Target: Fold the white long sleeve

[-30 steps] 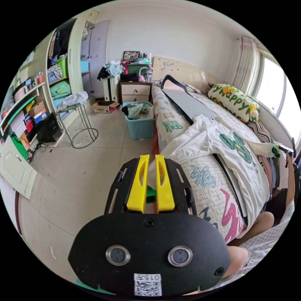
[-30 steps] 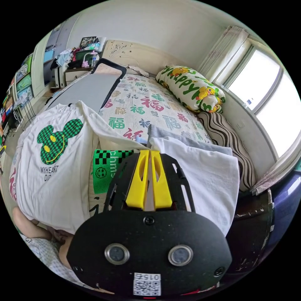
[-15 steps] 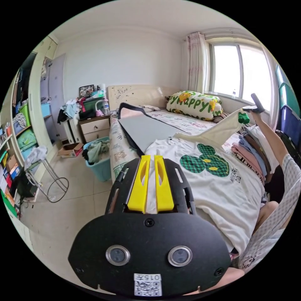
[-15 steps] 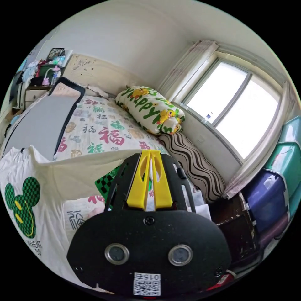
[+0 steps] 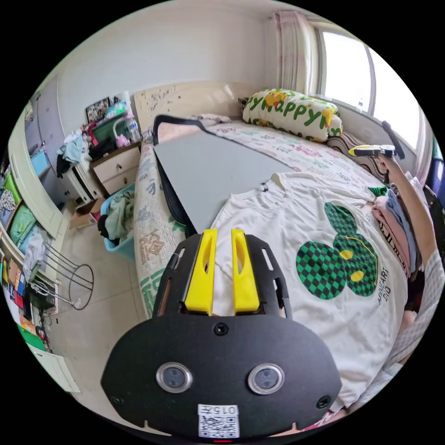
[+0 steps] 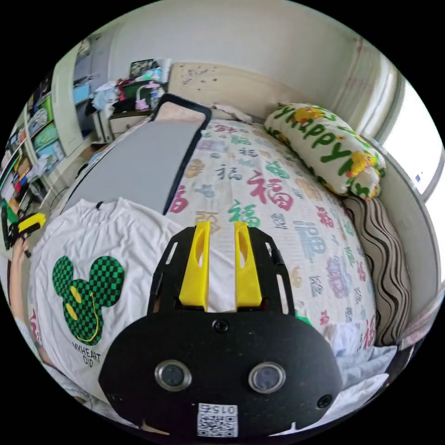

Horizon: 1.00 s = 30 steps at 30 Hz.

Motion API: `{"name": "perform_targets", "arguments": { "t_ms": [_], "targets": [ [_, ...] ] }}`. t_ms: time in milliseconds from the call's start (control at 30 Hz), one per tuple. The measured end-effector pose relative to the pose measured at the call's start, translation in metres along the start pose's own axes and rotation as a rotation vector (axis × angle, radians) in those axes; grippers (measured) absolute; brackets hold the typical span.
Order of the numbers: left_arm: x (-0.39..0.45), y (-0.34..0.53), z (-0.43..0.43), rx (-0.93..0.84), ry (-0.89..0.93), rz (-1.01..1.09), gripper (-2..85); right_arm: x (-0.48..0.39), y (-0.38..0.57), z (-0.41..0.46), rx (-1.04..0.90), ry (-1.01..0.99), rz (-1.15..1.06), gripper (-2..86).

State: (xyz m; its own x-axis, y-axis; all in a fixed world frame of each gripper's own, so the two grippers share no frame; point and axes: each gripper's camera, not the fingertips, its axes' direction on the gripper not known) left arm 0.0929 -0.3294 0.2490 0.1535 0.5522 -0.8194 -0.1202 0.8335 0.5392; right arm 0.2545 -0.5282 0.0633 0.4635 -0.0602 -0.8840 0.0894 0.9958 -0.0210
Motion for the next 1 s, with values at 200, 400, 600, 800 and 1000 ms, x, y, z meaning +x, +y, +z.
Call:
{"name": "perform_targets", "arguments": {
  "t_ms": [200,400,600,800,1000],
  "targets": [
    [0.01,-0.02,0.037,-0.1,-0.058,0.023,2.6,-0.09,-0.004,0.088,-0.15,-0.014,-0.169,6.0],
    [0.021,-0.051,0.044,-0.126,-0.185,0.124,0.8,-0.091,0.001,0.086,-0.069,0.067,-0.096,-0.1],
    [0.016,-0.069,0.047,-0.119,-0.266,0.118,0.5,-0.091,-0.004,0.078,-0.11,0.184,-0.095,-0.4],
    [-0.004,-0.053,-0.007,-0.061,-0.185,0.096,0.3,-0.044,0.042,0.008,-0.002,-0.059,-0.002,-0.6],
    [-0.004,0.05,-0.151,0.052,-0.008,0.103,1.1,-0.03,0.184,-0.118,-0.004,-0.091,-0.222,3.3]
  ]
}}
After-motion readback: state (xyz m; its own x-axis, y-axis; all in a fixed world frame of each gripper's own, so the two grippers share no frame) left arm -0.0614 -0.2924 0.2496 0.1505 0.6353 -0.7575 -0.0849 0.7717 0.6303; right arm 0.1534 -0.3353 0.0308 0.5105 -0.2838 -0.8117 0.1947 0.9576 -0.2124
